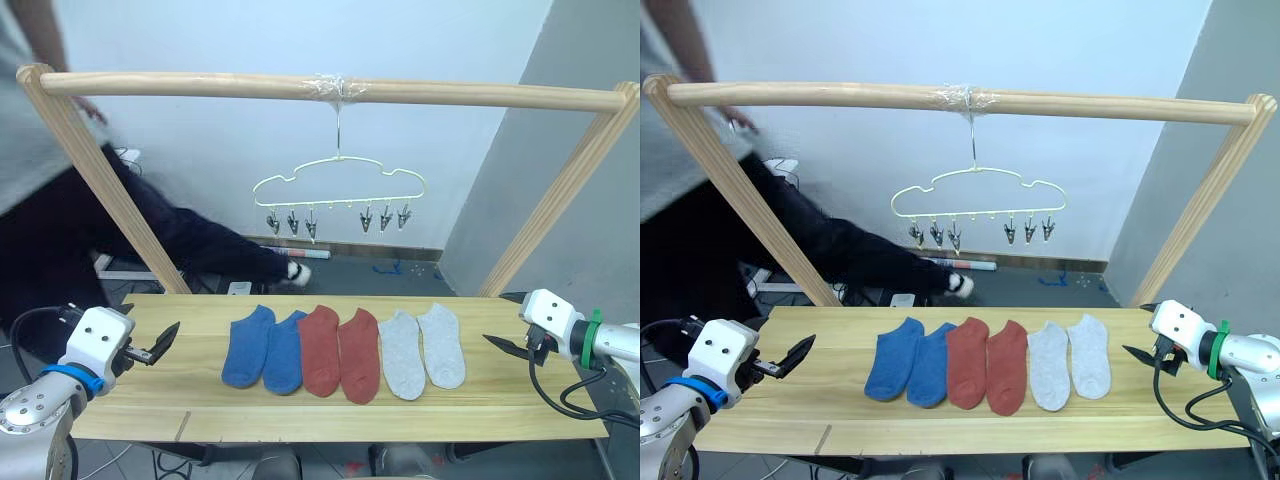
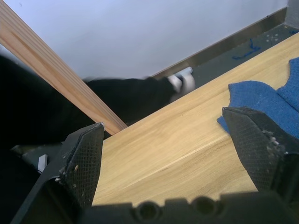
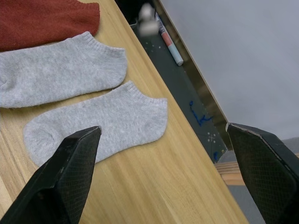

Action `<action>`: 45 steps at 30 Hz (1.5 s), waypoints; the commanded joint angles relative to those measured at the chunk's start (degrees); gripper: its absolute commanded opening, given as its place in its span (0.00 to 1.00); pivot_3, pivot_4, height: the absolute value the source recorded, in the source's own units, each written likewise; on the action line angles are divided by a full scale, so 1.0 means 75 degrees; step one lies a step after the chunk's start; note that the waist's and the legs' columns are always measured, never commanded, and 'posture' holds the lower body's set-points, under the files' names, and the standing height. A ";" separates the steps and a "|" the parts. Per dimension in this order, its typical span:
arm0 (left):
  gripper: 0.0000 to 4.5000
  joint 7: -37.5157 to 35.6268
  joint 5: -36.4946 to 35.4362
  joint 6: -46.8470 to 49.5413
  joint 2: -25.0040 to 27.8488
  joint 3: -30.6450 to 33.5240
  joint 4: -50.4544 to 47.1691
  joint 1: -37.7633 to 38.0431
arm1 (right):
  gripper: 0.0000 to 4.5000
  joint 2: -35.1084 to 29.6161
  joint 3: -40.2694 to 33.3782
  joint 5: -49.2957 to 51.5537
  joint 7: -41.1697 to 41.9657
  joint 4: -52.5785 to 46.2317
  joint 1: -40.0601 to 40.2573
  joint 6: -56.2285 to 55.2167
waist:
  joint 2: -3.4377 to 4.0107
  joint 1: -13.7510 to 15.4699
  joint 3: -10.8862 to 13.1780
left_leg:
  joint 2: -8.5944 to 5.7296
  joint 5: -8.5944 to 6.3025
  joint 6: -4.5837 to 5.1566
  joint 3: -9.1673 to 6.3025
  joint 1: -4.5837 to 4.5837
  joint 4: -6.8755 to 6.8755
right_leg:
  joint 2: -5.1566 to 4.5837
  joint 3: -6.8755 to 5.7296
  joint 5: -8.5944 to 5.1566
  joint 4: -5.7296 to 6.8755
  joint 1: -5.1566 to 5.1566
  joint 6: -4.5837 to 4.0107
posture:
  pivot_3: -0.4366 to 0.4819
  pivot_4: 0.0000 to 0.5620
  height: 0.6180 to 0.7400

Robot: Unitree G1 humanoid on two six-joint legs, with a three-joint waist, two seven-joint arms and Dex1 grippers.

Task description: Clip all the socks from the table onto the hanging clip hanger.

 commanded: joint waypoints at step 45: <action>1.00 0.0312 -0.0818 -0.0362 -0.0940 0.0191 -0.0862 -0.0801 | 1.00 0.0659 -0.1366 0.1133 -0.0724 -0.3081 0.1013 0.1578 | 0.0003 -0.0052 0.0794 | 0.0003 0.0000 0.0000 -0.0003 -0.0022 0.0002 | 0.0002 0.0015 -0.0002 0.0000 -0.0015 0.0002 | 0.46 0.38 1.00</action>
